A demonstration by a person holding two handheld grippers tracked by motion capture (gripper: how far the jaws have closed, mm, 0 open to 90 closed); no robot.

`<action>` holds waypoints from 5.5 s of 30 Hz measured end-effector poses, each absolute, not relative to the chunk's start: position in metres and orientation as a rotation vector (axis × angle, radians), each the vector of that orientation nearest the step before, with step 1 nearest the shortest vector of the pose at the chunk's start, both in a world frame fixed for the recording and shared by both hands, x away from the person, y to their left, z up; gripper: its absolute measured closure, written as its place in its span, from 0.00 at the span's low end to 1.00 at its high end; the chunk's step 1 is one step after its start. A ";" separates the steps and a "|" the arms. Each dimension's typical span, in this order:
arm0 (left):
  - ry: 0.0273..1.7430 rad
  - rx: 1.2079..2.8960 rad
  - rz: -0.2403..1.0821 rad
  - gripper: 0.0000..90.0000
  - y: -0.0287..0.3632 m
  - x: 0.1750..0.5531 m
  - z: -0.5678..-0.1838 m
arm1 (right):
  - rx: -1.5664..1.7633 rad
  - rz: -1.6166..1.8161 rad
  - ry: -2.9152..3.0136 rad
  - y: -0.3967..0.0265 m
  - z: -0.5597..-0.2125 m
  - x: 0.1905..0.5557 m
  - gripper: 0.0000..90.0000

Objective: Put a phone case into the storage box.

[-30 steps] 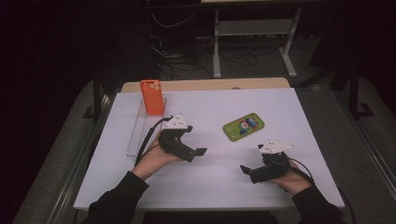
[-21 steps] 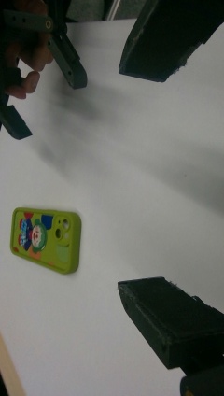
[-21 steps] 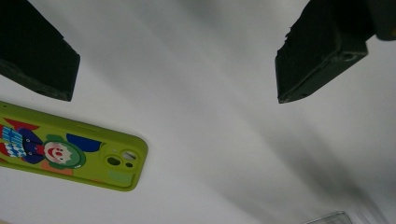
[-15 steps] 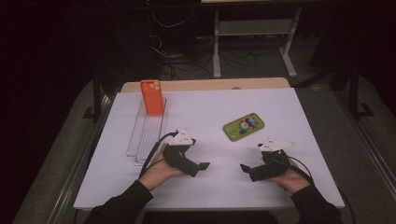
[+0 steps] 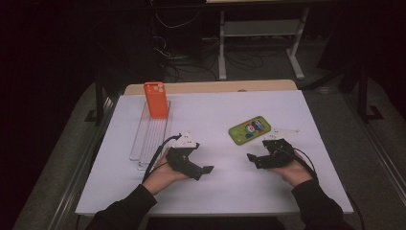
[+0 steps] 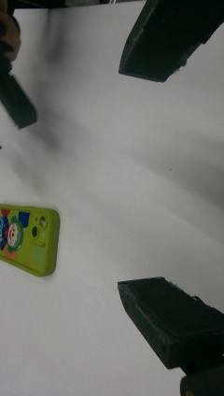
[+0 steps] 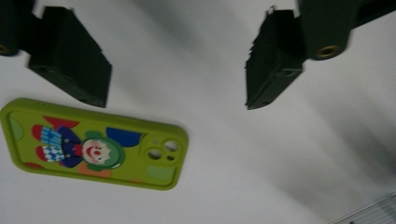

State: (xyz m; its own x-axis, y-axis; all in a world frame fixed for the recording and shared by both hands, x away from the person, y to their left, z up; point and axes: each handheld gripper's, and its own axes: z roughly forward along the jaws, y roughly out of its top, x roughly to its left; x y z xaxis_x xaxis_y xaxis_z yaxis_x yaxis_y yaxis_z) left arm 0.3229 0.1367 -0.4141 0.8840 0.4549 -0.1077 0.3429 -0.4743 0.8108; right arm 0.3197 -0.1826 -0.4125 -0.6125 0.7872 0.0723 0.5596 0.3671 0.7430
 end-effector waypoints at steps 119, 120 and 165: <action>0.542 2.102 0.100 0.00 0.132 0.318 -0.412 | 1.085 1.138 2.409 -0.185 -0.418 0.287 0.00; 0.544 2.101 0.099 0.00 0.132 0.318 -0.412 | 1.086 1.129 2.418 -0.185 -0.417 0.288 0.00; 0.538 2.116 0.102 0.00 0.131 0.318 -0.413 | 1.112 0.685 2.643 -0.150 -0.434 0.367 0.06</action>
